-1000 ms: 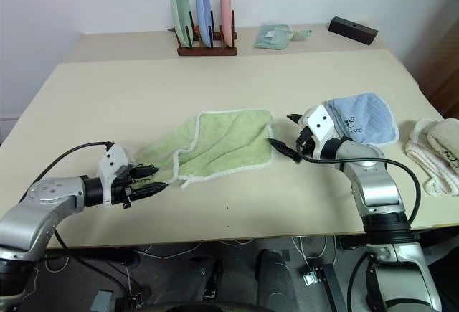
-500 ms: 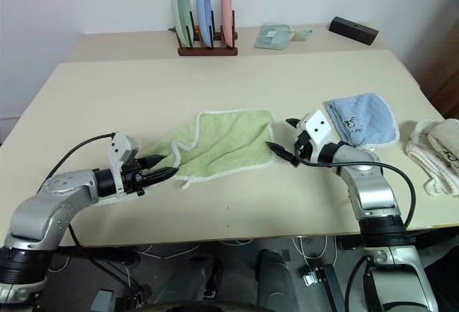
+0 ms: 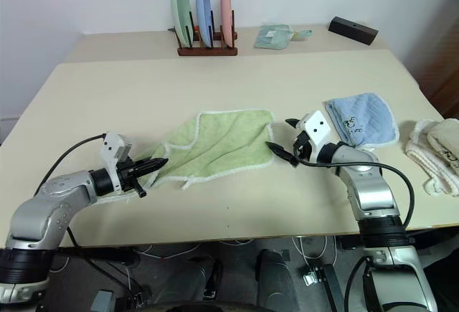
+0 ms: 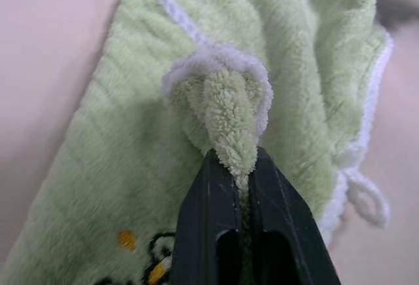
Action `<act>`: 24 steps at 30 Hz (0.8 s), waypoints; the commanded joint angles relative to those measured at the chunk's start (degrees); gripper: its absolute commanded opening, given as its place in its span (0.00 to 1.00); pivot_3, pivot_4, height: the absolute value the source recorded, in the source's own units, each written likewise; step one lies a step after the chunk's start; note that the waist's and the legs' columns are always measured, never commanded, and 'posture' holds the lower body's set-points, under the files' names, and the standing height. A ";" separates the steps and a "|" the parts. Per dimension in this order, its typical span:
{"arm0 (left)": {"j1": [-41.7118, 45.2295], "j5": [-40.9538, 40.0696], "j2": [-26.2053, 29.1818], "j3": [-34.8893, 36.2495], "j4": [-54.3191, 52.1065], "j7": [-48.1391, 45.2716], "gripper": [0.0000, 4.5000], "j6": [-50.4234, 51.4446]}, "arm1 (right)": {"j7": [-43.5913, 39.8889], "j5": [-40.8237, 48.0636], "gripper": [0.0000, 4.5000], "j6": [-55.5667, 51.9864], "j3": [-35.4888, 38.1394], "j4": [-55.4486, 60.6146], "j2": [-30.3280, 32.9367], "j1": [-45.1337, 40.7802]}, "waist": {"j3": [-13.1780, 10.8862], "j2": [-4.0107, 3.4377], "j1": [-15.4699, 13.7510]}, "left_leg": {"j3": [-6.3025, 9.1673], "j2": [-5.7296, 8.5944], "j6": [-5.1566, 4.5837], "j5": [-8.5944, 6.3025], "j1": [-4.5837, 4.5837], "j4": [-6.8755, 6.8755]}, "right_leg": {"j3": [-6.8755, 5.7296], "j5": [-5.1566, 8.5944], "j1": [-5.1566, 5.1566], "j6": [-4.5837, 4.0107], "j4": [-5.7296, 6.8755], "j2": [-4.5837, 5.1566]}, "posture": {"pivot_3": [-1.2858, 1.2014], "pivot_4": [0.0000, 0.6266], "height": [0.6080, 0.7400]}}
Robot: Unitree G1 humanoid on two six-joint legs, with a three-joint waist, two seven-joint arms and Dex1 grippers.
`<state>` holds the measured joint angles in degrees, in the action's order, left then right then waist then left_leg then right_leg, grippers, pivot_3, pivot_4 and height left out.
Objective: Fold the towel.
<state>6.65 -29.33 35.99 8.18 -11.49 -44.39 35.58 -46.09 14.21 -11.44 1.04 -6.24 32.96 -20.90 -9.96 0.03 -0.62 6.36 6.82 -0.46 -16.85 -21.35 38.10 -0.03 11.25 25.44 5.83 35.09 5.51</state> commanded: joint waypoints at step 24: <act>-14.71 -1.37 11.06 6.44 -6.44 -7.77 0.00 -0.26 | -0.19 -10.16 1.00 -2.36 -6.92 -44.07 -8.31 -36.10 | -0.02 -0.02 1.28 | -0.01 -0.02 0.00 0.00 -0.03 -0.09 | 0.01 0.00 0.04 -0.03 -0.06 0.01 | 0.52 0.24 1.00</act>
<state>-8.15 -30.96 46.20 13.98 -16.87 -52.00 35.91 -46.55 5.32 -16.52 -5.80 -47.61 25.03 -54.79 -9.98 0.01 0.66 6.34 6.81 -0.46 -16.85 -21.38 38.01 -0.02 11.26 25.48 5.79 35.02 5.52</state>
